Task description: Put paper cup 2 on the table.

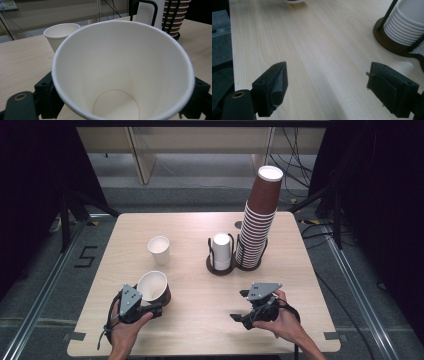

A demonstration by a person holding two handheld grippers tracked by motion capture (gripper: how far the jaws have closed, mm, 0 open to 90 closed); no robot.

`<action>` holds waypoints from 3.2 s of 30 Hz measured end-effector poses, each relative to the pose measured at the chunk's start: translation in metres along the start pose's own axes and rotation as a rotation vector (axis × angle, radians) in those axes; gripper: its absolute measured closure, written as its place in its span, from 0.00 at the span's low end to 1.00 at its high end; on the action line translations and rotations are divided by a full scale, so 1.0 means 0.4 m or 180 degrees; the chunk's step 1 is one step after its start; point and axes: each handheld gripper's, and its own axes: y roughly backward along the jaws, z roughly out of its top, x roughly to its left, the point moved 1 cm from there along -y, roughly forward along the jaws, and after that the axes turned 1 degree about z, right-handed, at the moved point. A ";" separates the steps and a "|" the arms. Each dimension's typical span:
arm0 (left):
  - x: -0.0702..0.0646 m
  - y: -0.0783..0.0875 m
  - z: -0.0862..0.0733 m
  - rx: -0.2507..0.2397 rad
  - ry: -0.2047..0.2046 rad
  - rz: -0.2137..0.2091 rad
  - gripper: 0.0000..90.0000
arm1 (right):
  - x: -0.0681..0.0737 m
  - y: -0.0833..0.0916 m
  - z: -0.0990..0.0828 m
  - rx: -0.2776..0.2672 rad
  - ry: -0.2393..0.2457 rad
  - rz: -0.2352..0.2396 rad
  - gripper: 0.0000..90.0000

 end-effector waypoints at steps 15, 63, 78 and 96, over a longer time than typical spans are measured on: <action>0.022 -0.017 0.009 0.0018 0.0014 0.0074 0.15 | 0.009 0.011 -0.019 -0.0120 -0.0014 -0.0037 0.19; 0.124 -0.095 0.029 0.0190 0.0147 0.0501 0.14 | 0.004 0.029 -0.043 -0.0094 -0.0085 -0.0074 0.18; 0.161 -0.142 0.026 0.0299 0.0245 0.0640 0.14 | 0.006 0.032 -0.046 -0.0050 -0.0125 -0.0080 0.19; 0.189 -0.190 0.013 0.0247 0.0271 0.0626 0.12 | 0.007 0.026 -0.049 -0.0041 -0.0055 -0.0027 0.19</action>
